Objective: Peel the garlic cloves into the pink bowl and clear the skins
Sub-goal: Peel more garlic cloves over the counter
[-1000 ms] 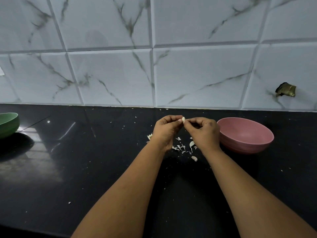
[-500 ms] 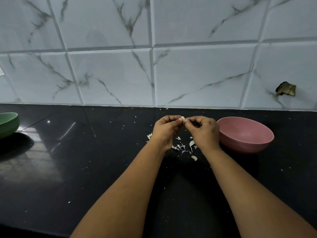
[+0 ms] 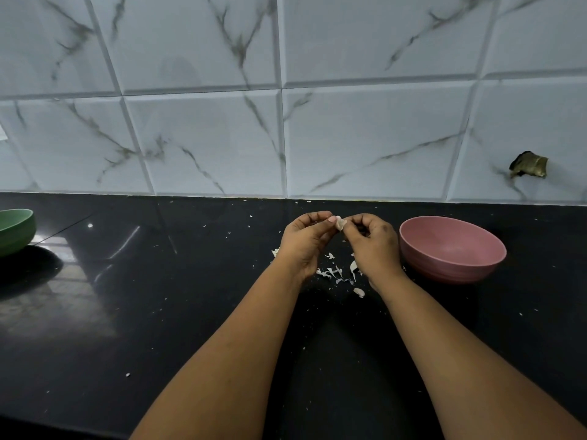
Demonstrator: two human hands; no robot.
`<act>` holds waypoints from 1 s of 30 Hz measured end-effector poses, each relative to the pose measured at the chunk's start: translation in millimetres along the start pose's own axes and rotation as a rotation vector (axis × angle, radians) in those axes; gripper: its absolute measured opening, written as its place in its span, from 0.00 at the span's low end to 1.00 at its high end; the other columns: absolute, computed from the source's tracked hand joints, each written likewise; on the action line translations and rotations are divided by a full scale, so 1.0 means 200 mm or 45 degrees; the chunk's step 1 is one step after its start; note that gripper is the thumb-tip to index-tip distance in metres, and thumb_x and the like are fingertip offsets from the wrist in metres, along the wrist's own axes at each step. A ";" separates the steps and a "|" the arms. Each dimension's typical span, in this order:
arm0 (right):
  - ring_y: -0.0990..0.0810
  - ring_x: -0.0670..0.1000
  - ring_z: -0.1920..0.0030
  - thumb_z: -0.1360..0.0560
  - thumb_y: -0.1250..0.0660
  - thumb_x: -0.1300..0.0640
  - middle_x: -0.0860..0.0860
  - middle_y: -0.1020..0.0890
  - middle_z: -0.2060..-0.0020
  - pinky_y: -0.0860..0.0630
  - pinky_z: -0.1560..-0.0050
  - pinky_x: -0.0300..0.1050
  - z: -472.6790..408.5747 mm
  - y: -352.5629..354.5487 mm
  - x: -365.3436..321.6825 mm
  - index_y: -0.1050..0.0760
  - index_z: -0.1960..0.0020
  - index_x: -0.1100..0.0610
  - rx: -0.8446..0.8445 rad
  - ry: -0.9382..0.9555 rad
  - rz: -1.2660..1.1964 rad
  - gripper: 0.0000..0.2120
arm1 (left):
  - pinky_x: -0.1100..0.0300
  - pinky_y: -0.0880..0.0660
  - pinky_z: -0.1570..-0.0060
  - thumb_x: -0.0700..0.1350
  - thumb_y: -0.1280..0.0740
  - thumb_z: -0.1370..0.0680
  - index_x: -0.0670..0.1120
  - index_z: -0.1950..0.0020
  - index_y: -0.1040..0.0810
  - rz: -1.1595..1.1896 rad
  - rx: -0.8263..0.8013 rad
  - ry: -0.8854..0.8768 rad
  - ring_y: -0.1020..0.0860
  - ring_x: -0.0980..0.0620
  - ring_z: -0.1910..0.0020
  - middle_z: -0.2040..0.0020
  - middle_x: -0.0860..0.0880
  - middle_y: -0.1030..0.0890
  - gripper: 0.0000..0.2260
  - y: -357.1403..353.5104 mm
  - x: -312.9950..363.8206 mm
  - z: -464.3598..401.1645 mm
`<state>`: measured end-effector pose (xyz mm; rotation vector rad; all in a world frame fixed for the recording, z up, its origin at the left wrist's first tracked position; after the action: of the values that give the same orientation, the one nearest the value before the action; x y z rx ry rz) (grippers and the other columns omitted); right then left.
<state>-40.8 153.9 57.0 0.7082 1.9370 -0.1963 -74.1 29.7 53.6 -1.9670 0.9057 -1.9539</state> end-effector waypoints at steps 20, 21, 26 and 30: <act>0.21 0.45 0.63 0.29 0.26 0.58 0.51 0.17 0.64 0.25 0.61 0.36 0.03 -0.02 0.02 0.21 0.60 0.52 -0.106 -0.159 -0.245 0.05 | 0.66 0.20 0.56 0.32 0.31 0.25 0.40 0.55 0.21 -0.087 0.027 -0.001 0.18 0.55 0.61 0.59 0.45 0.18 0.04 0.01 0.00 0.00; 0.20 0.45 0.63 0.28 0.26 0.59 0.52 0.17 0.64 0.25 0.62 0.36 0.03 -0.02 0.02 0.21 0.60 0.53 -0.117 -0.194 -0.288 0.05 | 0.66 0.21 0.57 0.32 0.31 0.25 0.40 0.54 0.21 -0.087 0.026 0.000 0.18 0.55 0.62 0.60 0.45 0.17 0.04 0.01 0.00 0.00; 0.19 0.44 0.67 0.27 0.27 0.59 0.52 0.17 0.66 0.26 0.67 0.33 0.03 -0.02 0.03 0.23 0.56 0.58 -0.118 -0.332 -0.472 0.05 | 0.64 0.21 0.53 0.32 0.33 0.24 0.40 0.53 0.20 -0.090 -0.016 0.013 0.17 0.55 0.61 0.61 0.47 0.15 0.05 0.02 0.00 -0.01; 0.19 0.43 0.68 0.27 0.28 0.61 0.53 0.17 0.64 0.26 0.67 0.33 0.03 -0.02 0.03 0.22 0.53 0.59 -0.087 -0.342 -0.482 0.05 | 0.64 0.20 0.51 0.31 0.35 0.23 0.39 0.52 0.21 -0.075 -0.058 0.020 0.17 0.54 0.59 0.60 0.46 0.15 0.06 0.01 -0.01 -0.01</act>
<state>-39.5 150.9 47.7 0.2480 1.7926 -0.4334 -75.6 28.9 51.5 -2.0283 0.9139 -1.9998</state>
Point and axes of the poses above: each hand's wrist, its own z-axis away from the middle knuckle, its own y-axis out of the back of the hand, x = y × z, the point moved 5 cm from there along -z, towards the middle knuckle
